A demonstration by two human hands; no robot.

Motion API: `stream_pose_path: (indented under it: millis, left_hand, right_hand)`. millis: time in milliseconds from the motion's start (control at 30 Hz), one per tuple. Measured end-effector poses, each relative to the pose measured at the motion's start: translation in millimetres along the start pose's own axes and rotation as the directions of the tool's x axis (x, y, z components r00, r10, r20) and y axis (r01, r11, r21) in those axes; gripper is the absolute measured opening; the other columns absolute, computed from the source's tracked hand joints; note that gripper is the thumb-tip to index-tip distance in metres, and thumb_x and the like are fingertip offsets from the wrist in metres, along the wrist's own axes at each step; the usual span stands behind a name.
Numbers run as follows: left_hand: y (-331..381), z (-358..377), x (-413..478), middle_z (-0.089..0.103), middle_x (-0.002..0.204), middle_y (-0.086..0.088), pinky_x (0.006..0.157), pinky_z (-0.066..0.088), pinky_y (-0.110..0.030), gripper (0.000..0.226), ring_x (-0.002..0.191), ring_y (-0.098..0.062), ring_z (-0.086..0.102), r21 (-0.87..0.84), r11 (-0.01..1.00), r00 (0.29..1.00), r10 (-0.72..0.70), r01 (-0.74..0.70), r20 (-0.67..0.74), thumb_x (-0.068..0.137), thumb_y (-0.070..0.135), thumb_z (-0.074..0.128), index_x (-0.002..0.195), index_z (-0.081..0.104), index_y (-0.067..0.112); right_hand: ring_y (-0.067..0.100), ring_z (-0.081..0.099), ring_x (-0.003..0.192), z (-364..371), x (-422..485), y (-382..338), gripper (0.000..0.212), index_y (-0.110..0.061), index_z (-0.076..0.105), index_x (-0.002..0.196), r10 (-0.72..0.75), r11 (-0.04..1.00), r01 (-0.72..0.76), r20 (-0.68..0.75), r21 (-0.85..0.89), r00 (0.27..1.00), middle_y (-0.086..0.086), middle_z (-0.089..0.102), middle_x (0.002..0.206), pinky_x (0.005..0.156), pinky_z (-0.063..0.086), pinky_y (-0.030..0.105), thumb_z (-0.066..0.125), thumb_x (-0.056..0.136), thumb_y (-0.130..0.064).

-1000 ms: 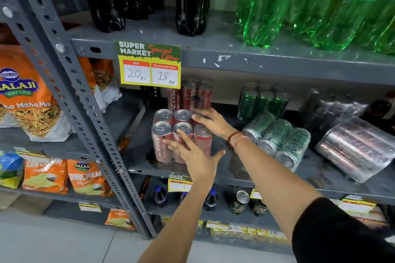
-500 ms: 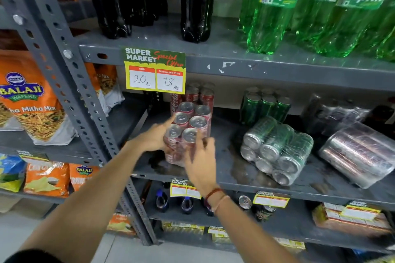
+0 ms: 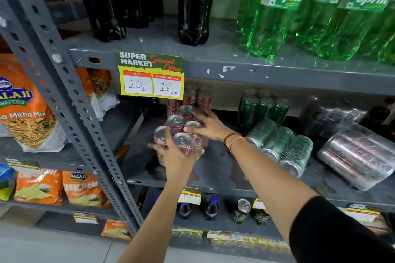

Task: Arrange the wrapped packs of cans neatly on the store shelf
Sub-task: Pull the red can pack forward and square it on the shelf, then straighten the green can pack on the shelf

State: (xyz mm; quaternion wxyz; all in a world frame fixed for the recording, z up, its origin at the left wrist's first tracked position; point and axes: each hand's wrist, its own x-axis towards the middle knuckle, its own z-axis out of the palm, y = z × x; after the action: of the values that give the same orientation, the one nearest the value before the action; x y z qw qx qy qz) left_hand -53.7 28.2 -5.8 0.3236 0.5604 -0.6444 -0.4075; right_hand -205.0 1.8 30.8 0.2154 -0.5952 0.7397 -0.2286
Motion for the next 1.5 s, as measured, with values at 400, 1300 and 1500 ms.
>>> stream_pose_path:
  millis: [400, 1300, 1500]
  left_hand:
    - [-6.6, -84.3, 78.2, 0.048, 0.143, -0.006, 0.099, 0.045, -0.036, 0.103, 0.121, -0.025, 0.054, 0.203, 0.958, 0.902, 0.100, -0.201, 0.419, 0.066, 0.001, 0.079, 0.146, 0.024, 0.036]
    - [114.4, 119.3, -5.4, -0.021, 0.157, -0.006, 0.114, 0.019, -0.042, 0.118, 0.146, -0.030, 0.006, 0.147, 0.916, 0.666, 0.155, -0.374, 0.730, 0.048, 0.084, 0.058, 0.144, -0.002, 0.049]
    - [115.9, 160.7, 27.5, 0.015, 0.159, -0.006, 0.113, 0.027, -0.042, 0.116, 0.143, -0.029, 0.021, 0.291, 0.854, 0.562, 0.002, -0.432, 0.827, 0.056, 0.078, 0.062, 0.146, -0.001, 0.044]
  right_hand:
    - [0.033, 0.034, 0.120, 44.5, -43.1, -2.2, 0.104, -0.026, 0.022, 0.147, 0.065, 0.992, -0.091, -0.253, -0.090, 0.965, 0.016, 0.033, 0.126, 0.100, 0.041, 0.046, 0.067, 0.064, -0.069]
    - [0.040, 0.024, 0.140, -81.7, -173.0, 155.0, 0.117, -0.040, -0.005, 0.148, 0.710, 0.671, -0.511, -0.265, 0.537, 0.653, 0.023, 0.015, 0.155, 0.110, 0.027, 0.046, 0.069, 0.062, -0.069]
    - [0.027, 0.056, 0.114, -103.4, -152.7, 185.9, 0.138, -0.031, -0.020, 0.146, 0.688, 0.393, -0.425, 0.046, 0.816, 0.724, 0.009, 0.044, 0.144, 0.088, 0.051, 0.046, 0.087, 0.059, -0.038]
